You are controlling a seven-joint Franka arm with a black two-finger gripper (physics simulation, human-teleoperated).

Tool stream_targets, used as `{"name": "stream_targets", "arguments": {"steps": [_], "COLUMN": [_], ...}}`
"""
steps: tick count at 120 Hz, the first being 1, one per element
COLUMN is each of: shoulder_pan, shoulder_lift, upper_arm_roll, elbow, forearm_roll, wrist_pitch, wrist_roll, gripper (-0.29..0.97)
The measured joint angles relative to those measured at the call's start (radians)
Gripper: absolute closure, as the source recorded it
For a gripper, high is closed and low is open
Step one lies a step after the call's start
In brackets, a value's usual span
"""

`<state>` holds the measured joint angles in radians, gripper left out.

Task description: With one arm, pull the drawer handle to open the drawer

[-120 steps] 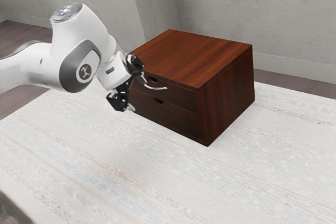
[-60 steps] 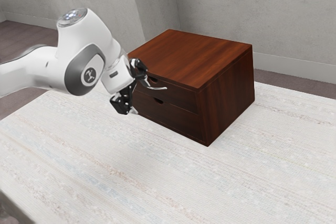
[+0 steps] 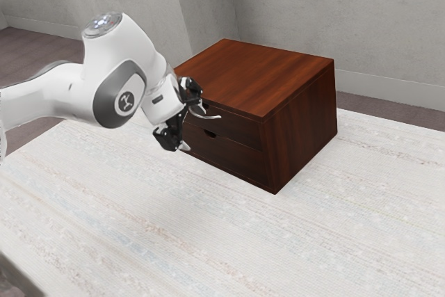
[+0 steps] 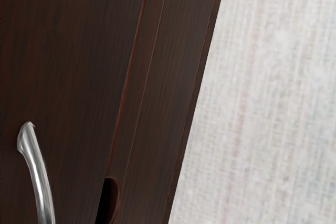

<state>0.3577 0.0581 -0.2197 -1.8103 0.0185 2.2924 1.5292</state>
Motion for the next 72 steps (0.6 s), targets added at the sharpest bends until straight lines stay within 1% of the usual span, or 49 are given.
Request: {"name": "stream_targets", "arguments": {"steps": [45, 72], "shoulder_pan": [0.004, 0.005], "shoulder_lift": [0.010, 0.036], "upper_arm_roll": [0.001, 0.003], "elbow": [0.004, 0.031], "forearm_roll": [0.003, 0.003], "wrist_pitch": [0.012, 0.017], "wrist_roll": [-0.001, -0.002], "gripper": [0.00, -0.01]}}
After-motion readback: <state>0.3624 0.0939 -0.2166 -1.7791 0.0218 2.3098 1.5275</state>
